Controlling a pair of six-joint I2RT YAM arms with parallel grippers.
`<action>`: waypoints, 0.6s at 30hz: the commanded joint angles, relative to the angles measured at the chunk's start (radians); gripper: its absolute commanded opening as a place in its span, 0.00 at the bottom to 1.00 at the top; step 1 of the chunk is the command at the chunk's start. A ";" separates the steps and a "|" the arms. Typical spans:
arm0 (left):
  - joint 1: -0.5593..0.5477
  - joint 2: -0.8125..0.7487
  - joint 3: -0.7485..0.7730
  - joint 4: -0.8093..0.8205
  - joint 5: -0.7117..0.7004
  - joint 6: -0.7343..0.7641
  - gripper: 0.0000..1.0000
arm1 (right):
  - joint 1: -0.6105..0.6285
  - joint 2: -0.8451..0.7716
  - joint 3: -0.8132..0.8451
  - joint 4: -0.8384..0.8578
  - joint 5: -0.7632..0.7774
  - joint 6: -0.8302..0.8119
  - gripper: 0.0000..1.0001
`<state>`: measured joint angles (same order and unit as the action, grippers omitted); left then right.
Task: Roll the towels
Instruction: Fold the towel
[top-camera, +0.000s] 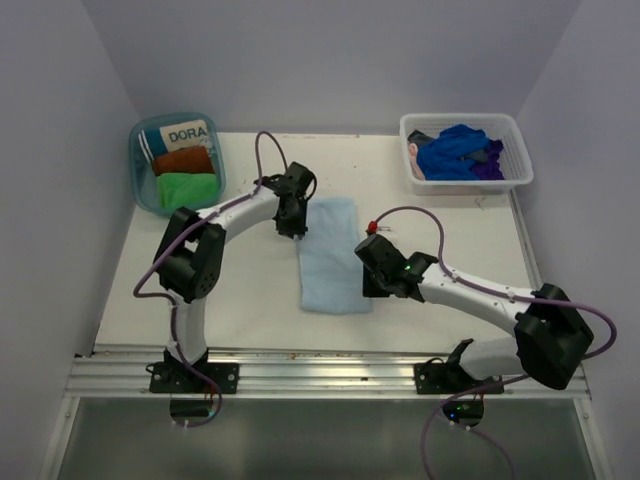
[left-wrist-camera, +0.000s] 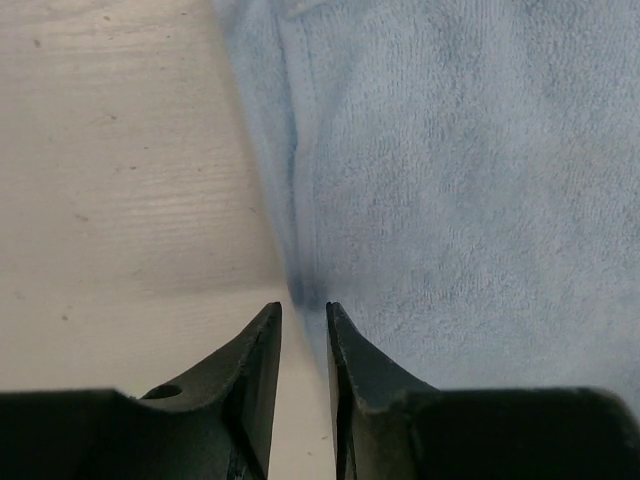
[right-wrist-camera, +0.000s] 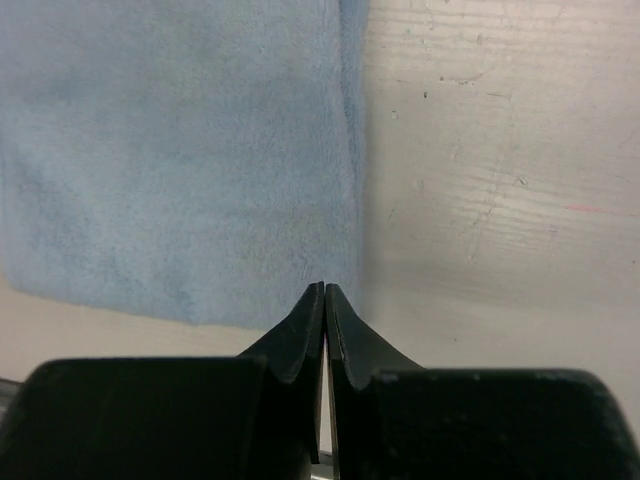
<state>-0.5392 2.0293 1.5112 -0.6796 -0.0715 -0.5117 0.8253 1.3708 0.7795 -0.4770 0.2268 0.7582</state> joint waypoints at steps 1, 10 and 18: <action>-0.008 -0.206 -0.047 -0.035 -0.050 -0.010 0.30 | -0.005 -0.078 0.036 -0.054 0.020 -0.048 0.06; -0.116 -0.454 -0.359 0.081 0.173 -0.120 0.32 | 0.000 -0.049 0.044 -0.008 -0.112 -0.111 0.06; -0.203 -0.436 -0.542 0.284 0.317 -0.206 0.31 | 0.001 -0.026 -0.035 0.046 -0.141 -0.088 0.05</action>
<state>-0.7414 1.5818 0.9958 -0.5228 0.1745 -0.6670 0.8242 1.3285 0.7715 -0.4732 0.1108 0.6704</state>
